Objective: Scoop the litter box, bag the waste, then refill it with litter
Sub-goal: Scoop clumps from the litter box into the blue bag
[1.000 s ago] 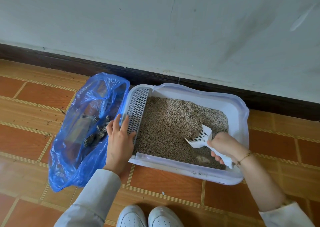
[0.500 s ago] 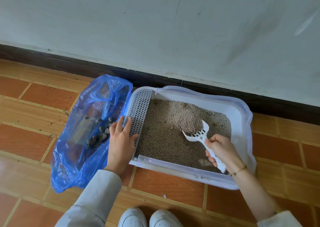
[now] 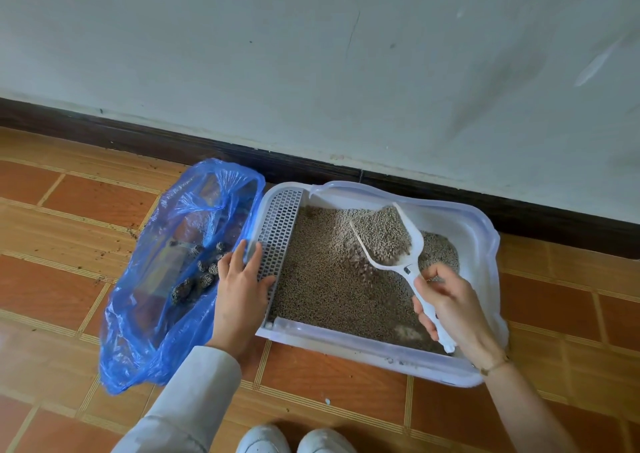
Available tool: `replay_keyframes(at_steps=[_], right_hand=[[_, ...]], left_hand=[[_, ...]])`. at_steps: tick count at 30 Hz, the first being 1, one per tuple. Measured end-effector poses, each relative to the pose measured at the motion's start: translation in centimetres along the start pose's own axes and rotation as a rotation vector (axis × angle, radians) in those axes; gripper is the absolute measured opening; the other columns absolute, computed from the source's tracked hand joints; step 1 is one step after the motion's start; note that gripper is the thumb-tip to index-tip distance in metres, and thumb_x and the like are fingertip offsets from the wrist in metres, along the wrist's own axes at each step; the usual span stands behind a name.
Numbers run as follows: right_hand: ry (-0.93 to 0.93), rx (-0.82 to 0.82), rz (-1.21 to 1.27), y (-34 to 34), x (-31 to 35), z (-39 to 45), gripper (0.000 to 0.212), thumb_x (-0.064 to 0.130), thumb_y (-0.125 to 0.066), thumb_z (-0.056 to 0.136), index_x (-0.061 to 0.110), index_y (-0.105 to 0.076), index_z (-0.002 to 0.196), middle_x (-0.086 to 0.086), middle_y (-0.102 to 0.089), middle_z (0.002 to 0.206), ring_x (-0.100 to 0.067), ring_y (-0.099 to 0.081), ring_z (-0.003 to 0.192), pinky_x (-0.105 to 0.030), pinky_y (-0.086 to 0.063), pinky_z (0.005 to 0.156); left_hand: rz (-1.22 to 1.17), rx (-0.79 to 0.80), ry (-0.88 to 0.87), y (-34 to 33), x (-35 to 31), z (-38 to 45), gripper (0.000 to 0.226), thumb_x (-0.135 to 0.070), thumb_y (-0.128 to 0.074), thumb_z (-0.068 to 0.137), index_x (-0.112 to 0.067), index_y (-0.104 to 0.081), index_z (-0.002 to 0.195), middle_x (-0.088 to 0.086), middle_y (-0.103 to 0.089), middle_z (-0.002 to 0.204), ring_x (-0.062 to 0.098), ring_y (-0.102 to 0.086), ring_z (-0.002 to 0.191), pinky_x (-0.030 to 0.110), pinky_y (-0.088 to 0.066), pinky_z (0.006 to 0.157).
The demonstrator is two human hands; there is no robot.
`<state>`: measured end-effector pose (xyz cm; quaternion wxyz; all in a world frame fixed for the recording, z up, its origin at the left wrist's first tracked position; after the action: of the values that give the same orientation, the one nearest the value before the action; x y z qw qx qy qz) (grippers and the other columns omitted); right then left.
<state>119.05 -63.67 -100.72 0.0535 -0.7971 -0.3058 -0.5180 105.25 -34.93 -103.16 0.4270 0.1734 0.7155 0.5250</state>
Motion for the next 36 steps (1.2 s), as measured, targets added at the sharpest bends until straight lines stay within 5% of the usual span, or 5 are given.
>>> replay_keyframes(at_steps=[31, 36], right_hand=[[0.142, 0.053, -0.202, -3.2, 5.7, 0.5, 0.016, 0.018, -0.053, 0.097, 0.010, -0.048, 0.085, -0.010, -0.060, 0.061, -0.019, -0.043, 0.038, -0.030, -0.039, 0.039], [0.161, 0.183, -0.215, -6.7, 7.6, 1.3, 0.012, 0.021, -0.053, 0.097, 0.014, -0.051, 0.088, -0.010, -0.062, 0.064, -0.021, -0.047, 0.043, -0.029, -0.040, 0.041]], left_hand=[[-0.002, -0.006, 0.005, 0.2, 0.1, 0.0, 0.063, -0.017, -0.070, 0.086, -0.007, -0.046, 0.142, 0.018, -0.040, 0.148, 0.039, -0.033, 0.130, 0.052, -0.034, 0.108], [0.037, 0.027, -0.010, 0.3, 0.0, 0.2, 0.064, -0.025, -0.065, 0.090, -0.012, -0.039, 0.147, 0.013, -0.034, 0.153, 0.035, -0.028, 0.135, 0.048, -0.032, 0.110]])
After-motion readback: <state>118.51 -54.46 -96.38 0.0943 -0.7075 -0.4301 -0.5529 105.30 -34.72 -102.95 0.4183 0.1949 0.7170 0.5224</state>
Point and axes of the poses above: each hand's wrist, its own z-axis towards the middle knuckle, its own y-axis out of the back of the hand, x = y × z, the point moved 9 cm from there along z, towards the middle knuckle
